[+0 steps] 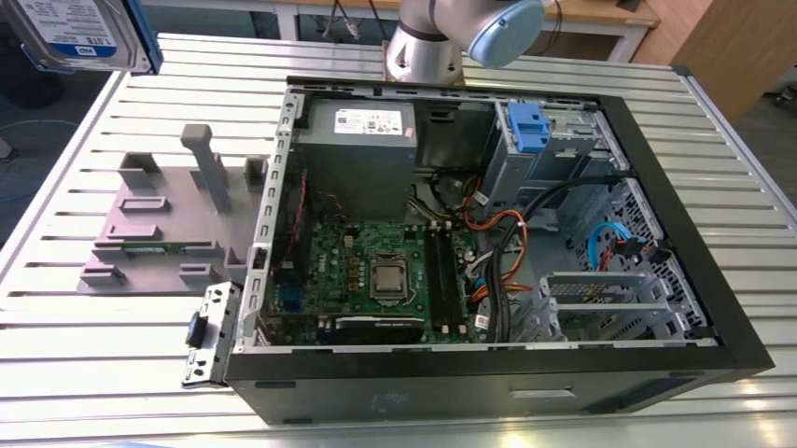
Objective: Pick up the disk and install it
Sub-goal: 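Pick up the disk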
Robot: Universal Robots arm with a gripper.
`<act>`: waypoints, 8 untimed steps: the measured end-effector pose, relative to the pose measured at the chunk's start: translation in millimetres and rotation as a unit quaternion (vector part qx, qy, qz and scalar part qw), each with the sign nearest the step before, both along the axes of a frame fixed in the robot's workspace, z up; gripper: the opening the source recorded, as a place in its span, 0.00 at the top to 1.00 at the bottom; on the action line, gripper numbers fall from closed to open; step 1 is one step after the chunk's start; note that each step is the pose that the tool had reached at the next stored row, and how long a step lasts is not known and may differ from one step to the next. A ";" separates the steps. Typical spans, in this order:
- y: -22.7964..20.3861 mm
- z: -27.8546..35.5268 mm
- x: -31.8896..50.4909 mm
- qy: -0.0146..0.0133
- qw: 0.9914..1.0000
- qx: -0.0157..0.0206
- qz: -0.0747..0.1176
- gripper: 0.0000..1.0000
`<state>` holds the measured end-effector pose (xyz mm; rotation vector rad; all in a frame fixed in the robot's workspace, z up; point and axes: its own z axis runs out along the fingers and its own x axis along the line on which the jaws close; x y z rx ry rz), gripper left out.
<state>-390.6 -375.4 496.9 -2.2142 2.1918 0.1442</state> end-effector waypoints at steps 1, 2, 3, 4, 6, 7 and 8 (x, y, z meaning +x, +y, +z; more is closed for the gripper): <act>0.0 0.0 0.0 0.000 1.000 0.000 0.000 0.63; 0.0 0.0 0.0 0.000 1.000 0.000 0.000 0.63; 0.0 -0.1 0.1 0.000 1.000 0.000 0.000 0.63; 0.1 -0.1 0.4 0.000 1.000 0.000 0.000 0.63; 0.0 0.0 1.1 0.000 1.000 -0.001 0.000 0.63; -0.1 -0.1 1.7 0.000 1.000 -0.001 0.000 0.63; -0.1 -0.1 2.4 0.000 1.000 -0.001 0.000 0.63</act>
